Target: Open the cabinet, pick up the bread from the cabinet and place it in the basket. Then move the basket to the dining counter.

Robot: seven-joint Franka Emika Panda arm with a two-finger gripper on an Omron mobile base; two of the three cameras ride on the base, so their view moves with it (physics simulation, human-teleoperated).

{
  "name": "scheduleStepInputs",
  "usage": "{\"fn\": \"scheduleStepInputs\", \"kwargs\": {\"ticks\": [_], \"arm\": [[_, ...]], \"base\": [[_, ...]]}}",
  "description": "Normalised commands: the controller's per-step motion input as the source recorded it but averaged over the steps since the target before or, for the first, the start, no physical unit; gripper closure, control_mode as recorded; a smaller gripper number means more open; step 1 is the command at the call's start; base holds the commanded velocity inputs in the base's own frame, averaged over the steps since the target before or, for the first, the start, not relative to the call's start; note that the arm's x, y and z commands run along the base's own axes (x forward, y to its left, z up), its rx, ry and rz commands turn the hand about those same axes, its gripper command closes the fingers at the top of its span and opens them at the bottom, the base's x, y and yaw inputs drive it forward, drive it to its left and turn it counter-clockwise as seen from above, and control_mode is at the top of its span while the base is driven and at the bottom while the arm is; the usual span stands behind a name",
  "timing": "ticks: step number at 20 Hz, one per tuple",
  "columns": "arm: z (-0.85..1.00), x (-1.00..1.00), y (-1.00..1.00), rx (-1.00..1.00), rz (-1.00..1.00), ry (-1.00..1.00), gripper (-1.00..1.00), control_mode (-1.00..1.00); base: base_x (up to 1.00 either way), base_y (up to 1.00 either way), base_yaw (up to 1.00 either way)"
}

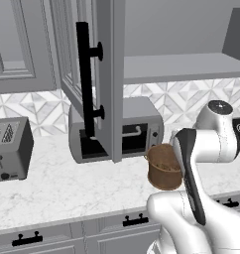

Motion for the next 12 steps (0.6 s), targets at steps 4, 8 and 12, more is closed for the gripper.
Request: {"fn": "scheduleStepInputs", "kwargs": {"ticks": [4, 8, 12], "arm": [[0.00, -0.19, -0.22, 0.15, -0.25, 0.08, -1.00, -1.00], [-0.06, -0.01, -0.08, 0.16, -0.11, 0.01, -1.00, -1.00], [-0.21, 0.00, 0.00, 0.09, -0.04, 0.00, -1.00, -1.00]], "base": [[0.00, 0.00, 0.00], [0.00, 0.00, 0.00], [0.00, 0.00, 0.00]]}}
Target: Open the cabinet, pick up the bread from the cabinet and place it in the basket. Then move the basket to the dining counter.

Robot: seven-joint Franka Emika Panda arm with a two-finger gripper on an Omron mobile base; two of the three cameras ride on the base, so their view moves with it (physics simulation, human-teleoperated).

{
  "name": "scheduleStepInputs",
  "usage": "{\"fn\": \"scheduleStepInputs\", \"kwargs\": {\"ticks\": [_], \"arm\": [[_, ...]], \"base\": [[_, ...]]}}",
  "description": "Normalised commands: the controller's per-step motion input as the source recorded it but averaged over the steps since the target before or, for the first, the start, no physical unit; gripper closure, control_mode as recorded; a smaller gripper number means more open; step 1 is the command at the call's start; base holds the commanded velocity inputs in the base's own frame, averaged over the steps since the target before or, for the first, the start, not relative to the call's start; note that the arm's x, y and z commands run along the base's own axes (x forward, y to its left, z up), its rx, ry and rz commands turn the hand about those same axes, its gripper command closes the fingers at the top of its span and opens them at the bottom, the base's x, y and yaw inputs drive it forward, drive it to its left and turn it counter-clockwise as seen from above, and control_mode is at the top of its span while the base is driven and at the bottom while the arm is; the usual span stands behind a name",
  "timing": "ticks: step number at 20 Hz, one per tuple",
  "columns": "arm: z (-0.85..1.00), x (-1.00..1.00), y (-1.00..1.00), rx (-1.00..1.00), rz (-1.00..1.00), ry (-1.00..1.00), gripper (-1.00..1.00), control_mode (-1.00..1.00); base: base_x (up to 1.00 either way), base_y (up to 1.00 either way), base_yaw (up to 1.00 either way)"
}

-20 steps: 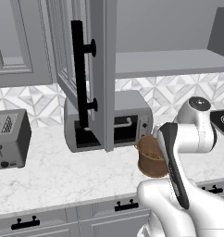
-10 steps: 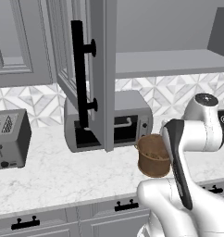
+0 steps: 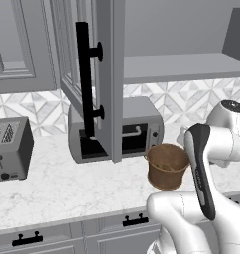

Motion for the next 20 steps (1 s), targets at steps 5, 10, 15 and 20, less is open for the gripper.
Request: {"fn": "scheduleStepInputs", "kwargs": {"ticks": [5, 10, 15, 20], "arm": [[-0.29, 0.00, 0.00, 0.02, -0.04, 0.00, -1.00, -1.00], [-0.26, 0.15, 0.00, 0.00, 0.00, 0.01, -1.00, -1.00], [-0.29, 0.20, 0.00, 0.01, 0.00, 0.03, -1.00, -1.00], [-0.28, 0.25, -0.02, 0.00, 0.00, 0.02, -1.00, -1.00]], "base": [[0.00, 0.00, 0.00], [0.00, 0.00, 0.00], [0.00, 0.00, 0.00], [0.00, 0.00, 0.00]]}}
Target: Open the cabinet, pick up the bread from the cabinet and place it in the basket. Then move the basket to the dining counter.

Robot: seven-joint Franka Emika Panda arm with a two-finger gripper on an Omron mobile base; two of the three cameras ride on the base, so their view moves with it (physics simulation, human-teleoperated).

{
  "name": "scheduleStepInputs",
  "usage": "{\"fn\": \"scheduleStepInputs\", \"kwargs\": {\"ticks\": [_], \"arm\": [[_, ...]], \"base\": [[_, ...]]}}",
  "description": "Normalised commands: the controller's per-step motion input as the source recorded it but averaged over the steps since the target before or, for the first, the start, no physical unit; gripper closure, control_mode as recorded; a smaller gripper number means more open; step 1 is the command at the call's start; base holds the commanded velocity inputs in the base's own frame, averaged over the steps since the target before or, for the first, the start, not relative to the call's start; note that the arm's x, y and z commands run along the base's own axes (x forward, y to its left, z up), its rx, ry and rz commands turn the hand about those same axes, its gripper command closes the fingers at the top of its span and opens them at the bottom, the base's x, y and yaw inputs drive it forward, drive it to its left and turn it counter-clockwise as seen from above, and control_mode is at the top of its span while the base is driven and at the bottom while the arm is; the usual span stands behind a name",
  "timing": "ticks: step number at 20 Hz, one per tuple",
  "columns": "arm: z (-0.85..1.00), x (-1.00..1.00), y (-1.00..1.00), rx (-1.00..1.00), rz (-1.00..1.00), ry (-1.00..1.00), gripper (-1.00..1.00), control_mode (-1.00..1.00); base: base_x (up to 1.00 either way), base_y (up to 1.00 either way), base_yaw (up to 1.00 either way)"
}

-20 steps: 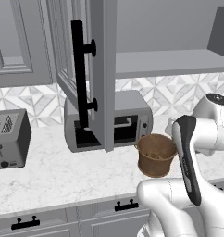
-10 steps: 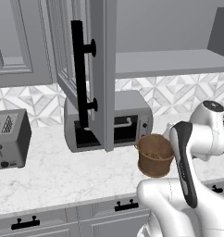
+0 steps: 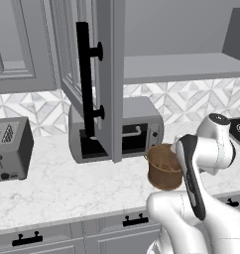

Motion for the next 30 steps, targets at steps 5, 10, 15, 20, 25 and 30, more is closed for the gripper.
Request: {"fn": "scheduleStepInputs", "kwargs": {"ticks": [5, 10, 15, 20, 25, 30], "arm": [[-0.35, 0.20, -0.02, 0.00, 0.00, 0.02, -1.00, -1.00], [-0.40, 0.25, 0.00, 0.00, 0.00, 0.02, -1.00, -1.00], [-0.36, 0.20, 0.00, 0.01, 0.00, 0.00, -1.00, -1.00], [-0.43, 0.19, 0.00, 0.01, 0.00, 0.04, -1.00, -1.00], [-0.52, -0.02, 0.09, 0.00, 0.00, 0.00, 1.00, -1.00], [-0.51, -0.30, 0.40, -0.08, 0.00, 0.01, 1.00, -1.00]], "base": [[0.00, 0.00, 0.00], [0.00, 0.00, 0.00], [0.00, 0.00, 0.00], [0.00, 0.00, 0.00], [0.00, 0.00, 0.00], [0.00, 0.00, 0.00]]}}
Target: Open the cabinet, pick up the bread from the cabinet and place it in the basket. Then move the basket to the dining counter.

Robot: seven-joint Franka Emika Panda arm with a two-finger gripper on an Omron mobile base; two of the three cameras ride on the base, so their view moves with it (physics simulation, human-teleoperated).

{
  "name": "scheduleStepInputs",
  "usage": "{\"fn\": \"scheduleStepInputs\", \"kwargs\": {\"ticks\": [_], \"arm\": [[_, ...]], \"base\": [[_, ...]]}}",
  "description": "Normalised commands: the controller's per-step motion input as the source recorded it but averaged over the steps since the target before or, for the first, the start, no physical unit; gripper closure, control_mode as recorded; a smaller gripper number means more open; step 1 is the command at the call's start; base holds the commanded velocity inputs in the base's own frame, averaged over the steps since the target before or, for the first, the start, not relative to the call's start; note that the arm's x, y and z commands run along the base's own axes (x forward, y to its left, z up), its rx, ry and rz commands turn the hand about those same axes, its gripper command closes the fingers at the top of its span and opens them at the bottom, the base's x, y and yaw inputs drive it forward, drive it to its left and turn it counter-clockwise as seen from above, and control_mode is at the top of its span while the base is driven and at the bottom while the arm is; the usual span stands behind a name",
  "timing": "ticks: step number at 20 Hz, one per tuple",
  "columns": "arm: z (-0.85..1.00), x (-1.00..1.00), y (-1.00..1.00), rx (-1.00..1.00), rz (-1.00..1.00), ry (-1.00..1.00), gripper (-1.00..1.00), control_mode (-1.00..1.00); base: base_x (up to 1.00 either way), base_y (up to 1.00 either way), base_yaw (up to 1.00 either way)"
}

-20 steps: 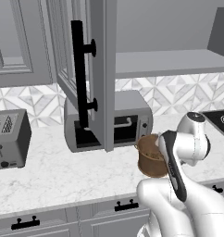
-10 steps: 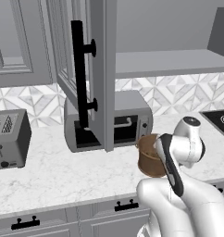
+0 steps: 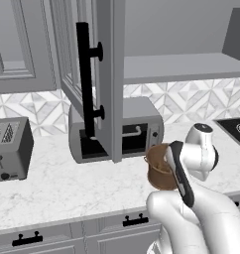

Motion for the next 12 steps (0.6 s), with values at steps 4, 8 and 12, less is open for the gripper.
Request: {"fn": "scheduleStepInputs", "kwargs": {"ticks": [4, 8, 12], "arm": [[-0.35, -0.53, 0.43, -0.12, 0.12, 0.07, 1.00, -1.00], [0.47, -0.41, 0.01, -0.02, 0.00, -0.01, 1.00, -1.00], [0.88, -0.51, 0.04, 0.00, 0.00, -0.10, 1.00, -1.00]], "base": [[0.00, 0.00, 0.00], [0.00, 0.00, 0.00], [0.00, 0.00, 0.00]]}}
